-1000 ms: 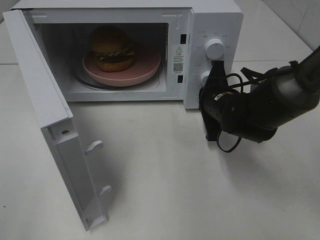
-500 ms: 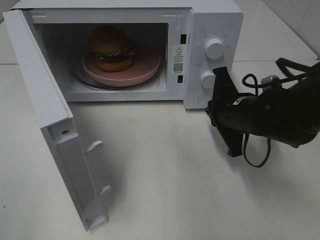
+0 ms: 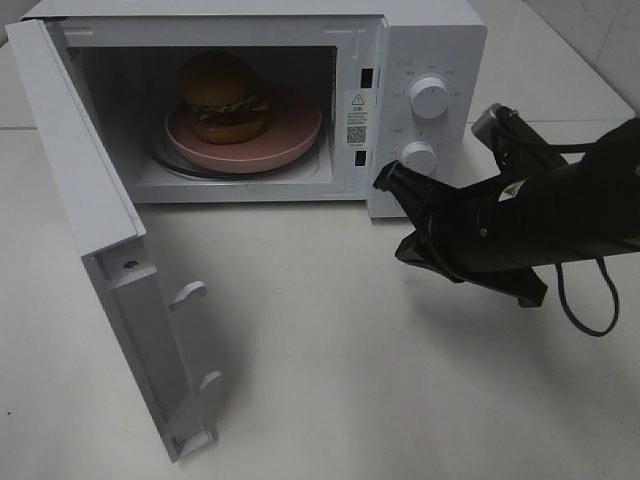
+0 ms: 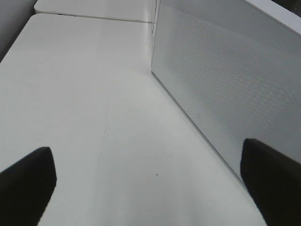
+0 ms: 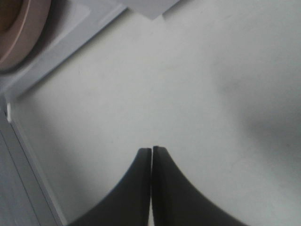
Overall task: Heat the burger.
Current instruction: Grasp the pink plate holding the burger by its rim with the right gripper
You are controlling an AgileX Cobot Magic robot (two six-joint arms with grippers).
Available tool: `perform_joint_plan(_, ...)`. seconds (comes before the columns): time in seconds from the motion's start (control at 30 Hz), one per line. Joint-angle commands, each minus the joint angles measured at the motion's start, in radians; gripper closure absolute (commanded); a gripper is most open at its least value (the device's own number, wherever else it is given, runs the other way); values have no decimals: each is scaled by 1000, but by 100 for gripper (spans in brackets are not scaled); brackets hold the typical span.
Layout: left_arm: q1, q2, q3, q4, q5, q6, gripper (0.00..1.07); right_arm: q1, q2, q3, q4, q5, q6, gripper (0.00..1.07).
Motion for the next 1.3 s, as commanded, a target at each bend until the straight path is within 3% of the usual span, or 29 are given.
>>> perform_joint_plan(0.03,5,-19,4,-6,-2,-5,7,3,-50,4,-75,144,-97,102)
perform_joint_plan(0.27,5,-19,4,-6,-2,-5,7,3,-138,3,-285,390,-167,102)
perform_joint_plan(0.53,5,-19,4,-6,-2,-5,7,3,-186,-3,-417,578,-336,99)
perform_joint_plan(0.83,5,-19,4,-6,-2,-5,7,3,-186,-108,-474,875,-929,95)
perform_joint_plan(1.17,5,-19,4,-6,-2,-5,7,3,-186,-220,-573,918,-1455,90)
perform_joint_plan(1.3,5,-19,4,-6,-2,-5,7,3,-186,-287,-665,908,-1597,81)
